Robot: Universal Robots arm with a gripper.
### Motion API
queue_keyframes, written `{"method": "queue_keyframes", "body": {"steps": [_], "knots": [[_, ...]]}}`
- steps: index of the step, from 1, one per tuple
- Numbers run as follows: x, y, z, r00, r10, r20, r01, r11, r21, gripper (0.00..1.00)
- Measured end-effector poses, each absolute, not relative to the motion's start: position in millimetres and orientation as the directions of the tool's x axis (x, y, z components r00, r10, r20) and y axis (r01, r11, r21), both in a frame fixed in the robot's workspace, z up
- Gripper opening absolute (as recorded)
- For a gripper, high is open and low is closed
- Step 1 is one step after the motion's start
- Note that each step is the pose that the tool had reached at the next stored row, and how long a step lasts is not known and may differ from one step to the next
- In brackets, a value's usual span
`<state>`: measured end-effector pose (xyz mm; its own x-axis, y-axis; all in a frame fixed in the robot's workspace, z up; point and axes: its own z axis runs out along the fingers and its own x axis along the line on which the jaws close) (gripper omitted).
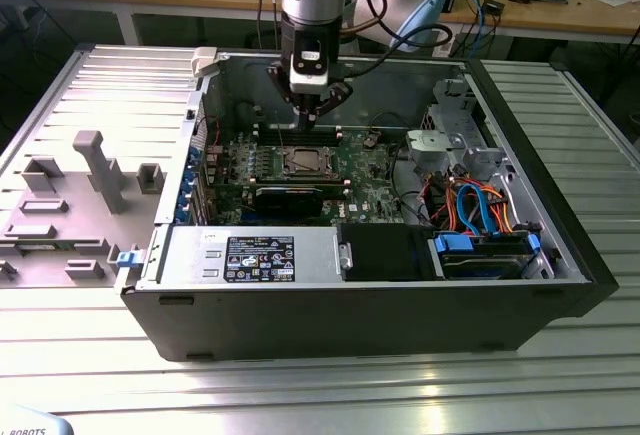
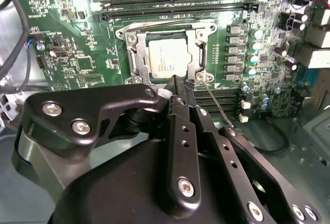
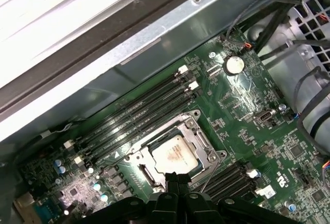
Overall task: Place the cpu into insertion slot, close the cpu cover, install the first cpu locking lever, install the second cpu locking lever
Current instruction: 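Install the first cpu locking lever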
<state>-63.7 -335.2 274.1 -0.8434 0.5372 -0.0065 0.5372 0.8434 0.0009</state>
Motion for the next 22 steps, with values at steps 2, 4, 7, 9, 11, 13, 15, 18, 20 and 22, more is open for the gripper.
{"method": "queue_keyframes", "body": {"steps": [2,4,7,9,11,13,15,18,20,22], "knots": [[-63.7,-335.2,274.1,-0.845,0.535,-0.007,0.535,0.845,0.001,0.11],[-63.8,-335.2,274.1,-0.845,0.534,-0.007,0.534,0.846,0.001,0.11],[-63.8,-335.2,274.1,-0.846,0.534,-0.007,0.534,0.846,0.001,0.11],[-63.8,-335.2,274.1,-0.846,0.534,-0.006,0.534,0.846,0.001,0.11],[-63.8,-335.2,274.1,-0.846,0.534,-0.007,0.534,0.846,0.001,0.11],[-63.8,-335.2,274.1,-0.846,0.534,-0.007,0.534,0.846,0.001,0.11],[-63.8,-335.2,274.1,-0.846,0.533,-0.006,0.533,0.846,0.001,0.11],[-63.8,-335.2,274.1,-0.853,0.521,-0.007,0.521,0.853,0.001,0.11],[-63.8,-335.2,274.1,-0.86,0.51,-0.007,0.51,0.86,0.001,0.11],[-63.8,-335.1,274.1,-0.867,0.499,-0.007,0.499,0.867,0.001,0.11]]}}
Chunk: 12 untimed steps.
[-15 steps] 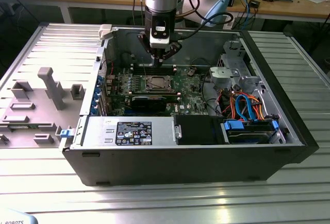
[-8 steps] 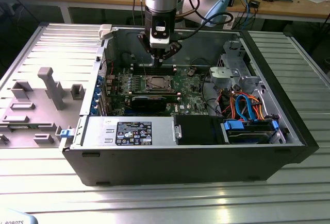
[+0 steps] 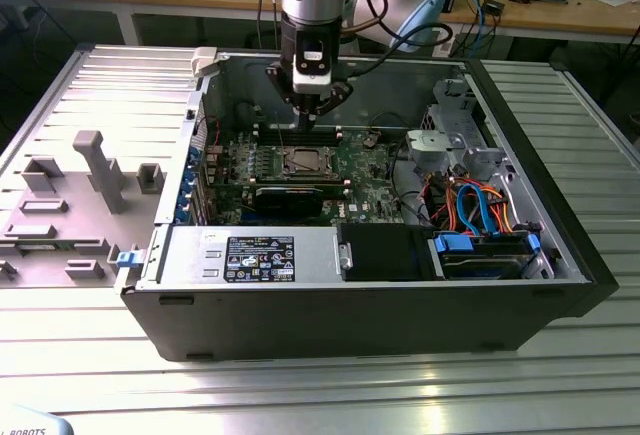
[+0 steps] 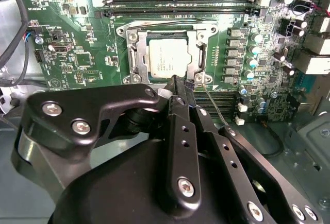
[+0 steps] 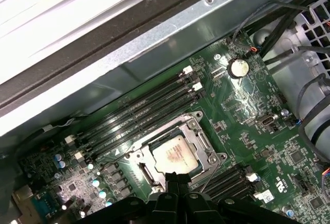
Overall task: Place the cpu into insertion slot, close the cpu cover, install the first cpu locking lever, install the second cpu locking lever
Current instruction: 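Install the first cpu locking lever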
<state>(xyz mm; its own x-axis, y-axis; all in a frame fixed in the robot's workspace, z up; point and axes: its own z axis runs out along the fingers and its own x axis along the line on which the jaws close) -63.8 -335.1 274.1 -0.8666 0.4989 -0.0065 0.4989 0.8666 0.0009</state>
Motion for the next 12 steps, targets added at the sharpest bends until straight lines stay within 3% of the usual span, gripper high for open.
{"method": "queue_keyframes", "body": {"steps": [12], "knots": [[-69.3,-335.1,274.0,-0.874,0.486,-0.016,0.485,0.874,0.009,0.11]]}}
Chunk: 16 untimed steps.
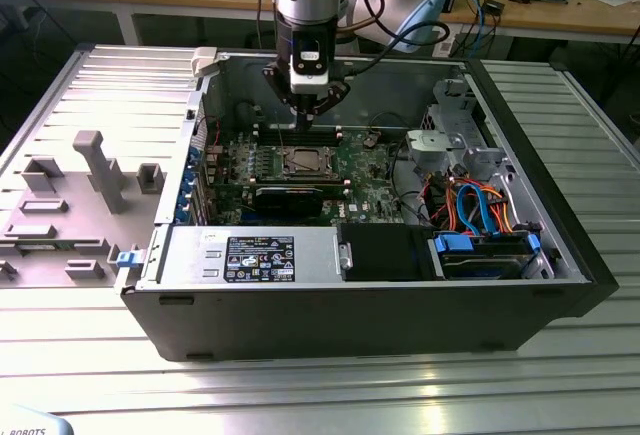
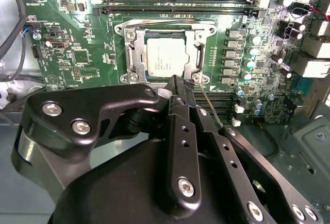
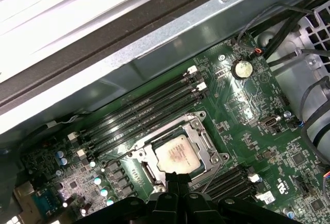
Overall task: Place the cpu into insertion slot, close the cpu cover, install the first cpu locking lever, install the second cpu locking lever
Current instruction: 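Install the first cpu locking lever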
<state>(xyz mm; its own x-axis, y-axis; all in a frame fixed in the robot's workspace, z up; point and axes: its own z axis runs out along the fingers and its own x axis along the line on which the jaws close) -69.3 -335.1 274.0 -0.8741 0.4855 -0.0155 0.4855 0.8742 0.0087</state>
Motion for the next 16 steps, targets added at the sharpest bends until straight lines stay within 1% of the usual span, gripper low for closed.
{"method": "queue_keyframes", "body": {"steps": [16], "knots": [[-69.6,-335.3,273.9,-0.874,0.485,-0.018,0.485,0.874,0.01,0.11]]}}
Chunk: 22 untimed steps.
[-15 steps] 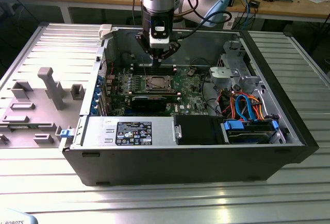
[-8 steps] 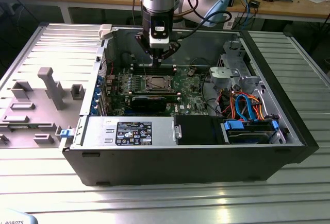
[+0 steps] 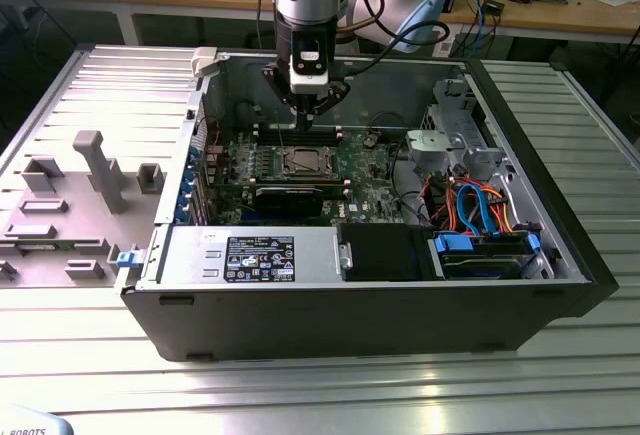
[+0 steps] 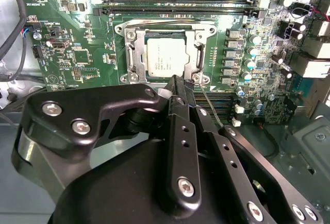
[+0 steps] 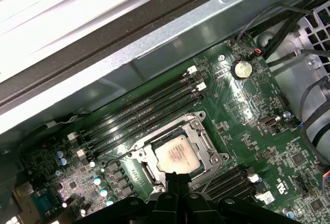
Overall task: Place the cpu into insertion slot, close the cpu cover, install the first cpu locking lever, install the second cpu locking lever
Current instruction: 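Install the first cpu locking lever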
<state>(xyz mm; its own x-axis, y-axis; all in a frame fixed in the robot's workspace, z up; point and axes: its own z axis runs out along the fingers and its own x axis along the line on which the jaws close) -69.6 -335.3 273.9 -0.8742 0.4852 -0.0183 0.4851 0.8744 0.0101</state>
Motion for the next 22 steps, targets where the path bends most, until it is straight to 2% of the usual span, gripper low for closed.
{"method": "queue_keyframes", "body": {"steps": [9,22], "knots": [[-70.6,-335.2,268.8,-0.929,0.369,-0.029,0.368,0.93,0.015,0.11],[-70.6,-335.2,263.1,-0.998,0.061,-0.028,0.06,0.998,0.016,0.11]]}}
